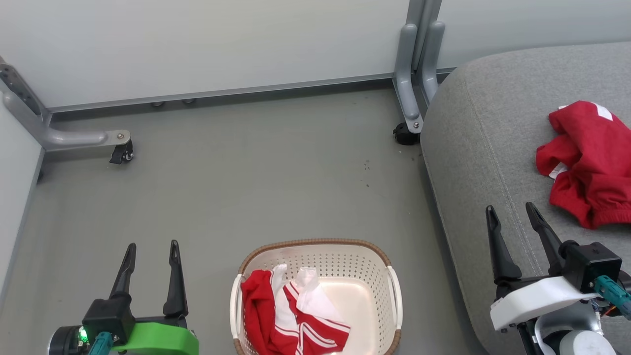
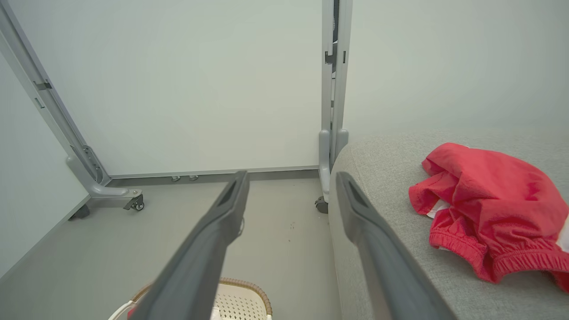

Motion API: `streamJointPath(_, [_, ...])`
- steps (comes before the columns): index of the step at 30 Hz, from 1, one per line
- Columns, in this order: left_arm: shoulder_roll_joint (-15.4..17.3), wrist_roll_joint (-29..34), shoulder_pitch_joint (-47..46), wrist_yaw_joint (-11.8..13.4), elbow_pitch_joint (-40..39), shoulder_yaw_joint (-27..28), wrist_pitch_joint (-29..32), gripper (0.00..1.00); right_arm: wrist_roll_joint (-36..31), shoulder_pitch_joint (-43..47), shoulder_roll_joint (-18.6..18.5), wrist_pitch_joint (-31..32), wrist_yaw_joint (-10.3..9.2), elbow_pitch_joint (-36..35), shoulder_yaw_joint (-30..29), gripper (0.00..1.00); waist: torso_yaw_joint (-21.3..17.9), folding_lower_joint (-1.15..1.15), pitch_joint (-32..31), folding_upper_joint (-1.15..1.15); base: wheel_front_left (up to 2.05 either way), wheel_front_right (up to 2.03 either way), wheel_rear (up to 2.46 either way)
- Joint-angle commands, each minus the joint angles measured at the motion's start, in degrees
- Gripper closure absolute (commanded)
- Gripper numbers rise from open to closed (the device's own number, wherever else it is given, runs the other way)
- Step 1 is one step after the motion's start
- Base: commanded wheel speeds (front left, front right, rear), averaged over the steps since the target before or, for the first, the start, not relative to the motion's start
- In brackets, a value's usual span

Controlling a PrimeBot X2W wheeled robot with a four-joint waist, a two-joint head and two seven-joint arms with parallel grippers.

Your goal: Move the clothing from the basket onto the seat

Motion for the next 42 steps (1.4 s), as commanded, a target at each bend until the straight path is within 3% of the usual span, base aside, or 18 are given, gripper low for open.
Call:
streamJointPath(1, [0.0,0.4,0.6,-0.2,0.3,0.3,0.0,0.0,0.2,0.7,-0.2,0.2,-0.02,-0.4,0.1,0.0,0.0,0.0,0.0,0.0,0.0,0.0,0.0])
streamJointPath(23, [-0.8,2.5,-2.1,-0.2,3.4,-0.3,0.0,0.0,-0.1,0.4,-0.2,1.0,-0.02,-1.6,0.2,0.0,0.7,0.0,1.0,0.0,0.0,0.0,0.0])
streamJointPath(32, [-2.5,6.0,-11.2,-3.3,11.6,-7.9,1.2,0.0,-0.7,-2.9,-0.2,0.9,-0.02,-3.9,0.5,0.0,1.0,0.0,7.7,0.0,0.0,0.0,0.0])
streamJointPath(42, [-4.6,9.9,-25.2,-7.3,28.0,-18.1,3.6,0.0,-1.3,-7.9,-0.2,0.2,-0.02,-6.3,1.7,0.0,-0.4,0.0,19.2,0.0,0.0,0.0,0.0])
